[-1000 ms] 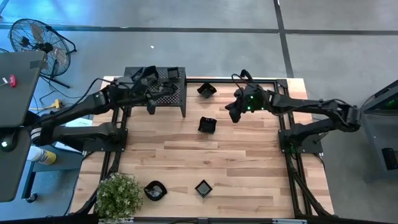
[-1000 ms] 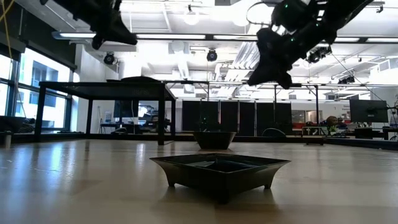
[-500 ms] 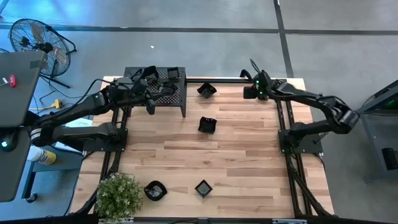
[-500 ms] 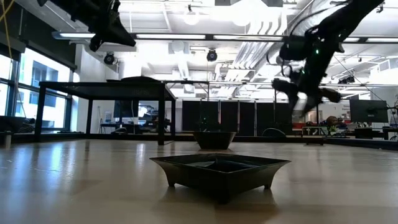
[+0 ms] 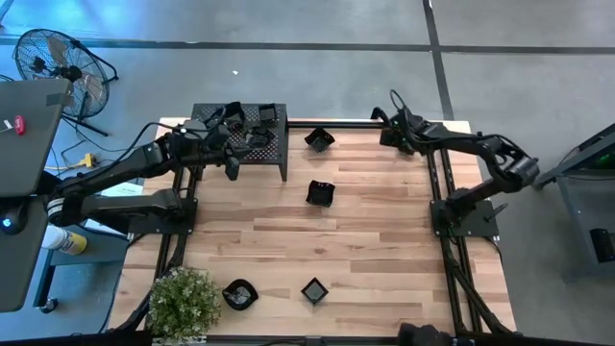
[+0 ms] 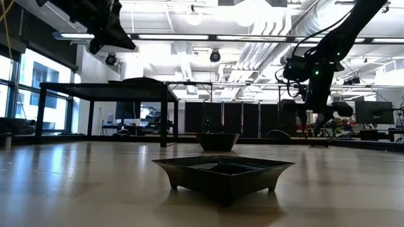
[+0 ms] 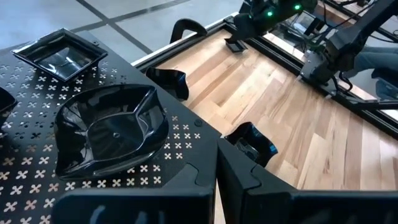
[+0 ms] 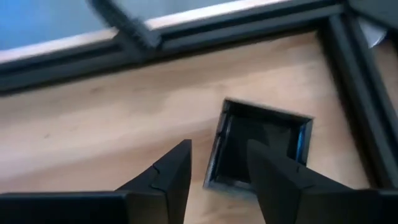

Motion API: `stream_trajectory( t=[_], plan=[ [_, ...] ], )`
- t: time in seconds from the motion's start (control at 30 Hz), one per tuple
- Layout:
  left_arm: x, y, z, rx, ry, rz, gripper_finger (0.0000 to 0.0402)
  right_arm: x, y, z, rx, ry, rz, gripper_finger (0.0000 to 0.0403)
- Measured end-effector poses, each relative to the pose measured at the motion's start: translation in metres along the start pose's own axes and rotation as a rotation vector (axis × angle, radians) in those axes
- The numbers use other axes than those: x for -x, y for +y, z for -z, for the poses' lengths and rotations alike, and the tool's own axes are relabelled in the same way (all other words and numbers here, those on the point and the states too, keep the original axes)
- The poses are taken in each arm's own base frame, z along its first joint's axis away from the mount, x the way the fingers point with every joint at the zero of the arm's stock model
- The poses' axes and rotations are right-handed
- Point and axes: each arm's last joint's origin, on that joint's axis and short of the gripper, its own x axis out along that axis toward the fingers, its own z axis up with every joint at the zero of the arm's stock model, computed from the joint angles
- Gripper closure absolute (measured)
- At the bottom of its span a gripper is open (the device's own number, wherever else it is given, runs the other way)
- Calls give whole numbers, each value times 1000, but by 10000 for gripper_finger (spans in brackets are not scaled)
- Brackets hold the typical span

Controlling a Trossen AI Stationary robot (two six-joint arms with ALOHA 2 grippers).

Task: Pick & Place Mini shaped plates
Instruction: Stack the square plate on top of the other square plates on the shelf

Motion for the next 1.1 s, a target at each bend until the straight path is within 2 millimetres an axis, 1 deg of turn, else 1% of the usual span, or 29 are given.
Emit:
stream_trajectory(
  t=[0.17,0.3,0.4,0.5,0.73,0.83,0.97,1.1],
  plan=[
    [0,0,0,0,2,-1,401,-9,7,3,25,-16,61,279],
    [0,0,1,0,9,-3,401,-12,11,4,49,-5,93,305],
    [0,0,2,0,19,2,401,-14,13,3,44,9,108,316],
    [0,0,2,0,23,5,401,-16,15,1,32,18,115,315],
    [0,0,2,0,24,6,401,-26,22,2,46,85,163,294],
    [0,0,2,-8,24,9,401,-29,23,1,49,97,181,295],
    [0,0,2,-10,24,9,401,-29,23,1,53,98,186,319],
    [0,0,2,-11,26,18,401,-28,23,3,74,110,187,363]
  ],
)
